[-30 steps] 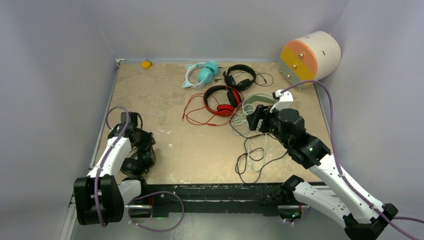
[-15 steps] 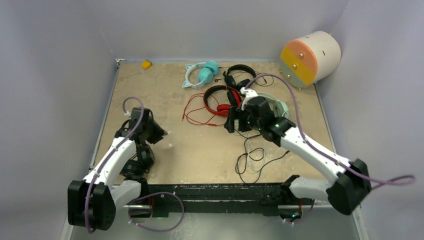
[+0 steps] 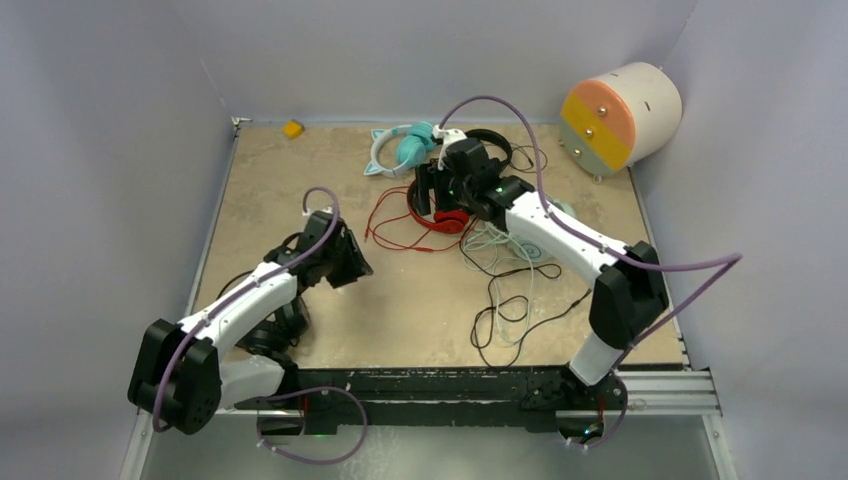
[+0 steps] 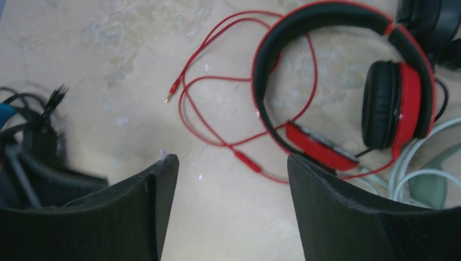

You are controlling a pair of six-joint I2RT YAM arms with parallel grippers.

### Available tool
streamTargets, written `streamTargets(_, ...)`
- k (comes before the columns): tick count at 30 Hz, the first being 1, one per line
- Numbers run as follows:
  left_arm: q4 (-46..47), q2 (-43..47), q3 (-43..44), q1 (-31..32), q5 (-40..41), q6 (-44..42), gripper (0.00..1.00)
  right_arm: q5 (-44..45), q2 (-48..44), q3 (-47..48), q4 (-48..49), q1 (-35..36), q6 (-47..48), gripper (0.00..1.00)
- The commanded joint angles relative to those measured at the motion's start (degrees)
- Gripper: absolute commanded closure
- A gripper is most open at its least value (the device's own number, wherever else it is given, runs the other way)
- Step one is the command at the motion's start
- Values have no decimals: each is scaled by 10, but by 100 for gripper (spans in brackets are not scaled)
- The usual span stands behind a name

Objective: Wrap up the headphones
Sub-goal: Move the headphones to the corner of the board, then move the headphones to the center of the board.

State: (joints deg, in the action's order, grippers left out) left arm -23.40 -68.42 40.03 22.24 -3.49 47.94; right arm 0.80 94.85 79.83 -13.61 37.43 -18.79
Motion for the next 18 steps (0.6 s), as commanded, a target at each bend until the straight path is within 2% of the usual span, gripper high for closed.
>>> streamTargets(1, -55, 24, -19, 56, 92, 78, 61, 39, 55, 73, -29, -1, 38, 26)
streamTargets(8, -1, -22, -49, 58, 107, 80, 63, 82, 185, 207, -65, -1, 87, 29)
streamTargets(10, -36, -25, -43, 58, 115, 100, 66, 74, 211, 240, -85, 1, 91, 31)
streamTargets(12, -101, -19, -39, 58, 140, 156, 68, 74, 224, 252, -92, 4, 98, 32)
streamTargets(16, -225, -7, -19, 58, 198, 252, 65, 94, 250, 265, -93, 4, 105, 31)
streamTargets(18, -247, -10, -11, 57, 221, 267, 63, 100, 265, 271, -92, 4, 110, 31)
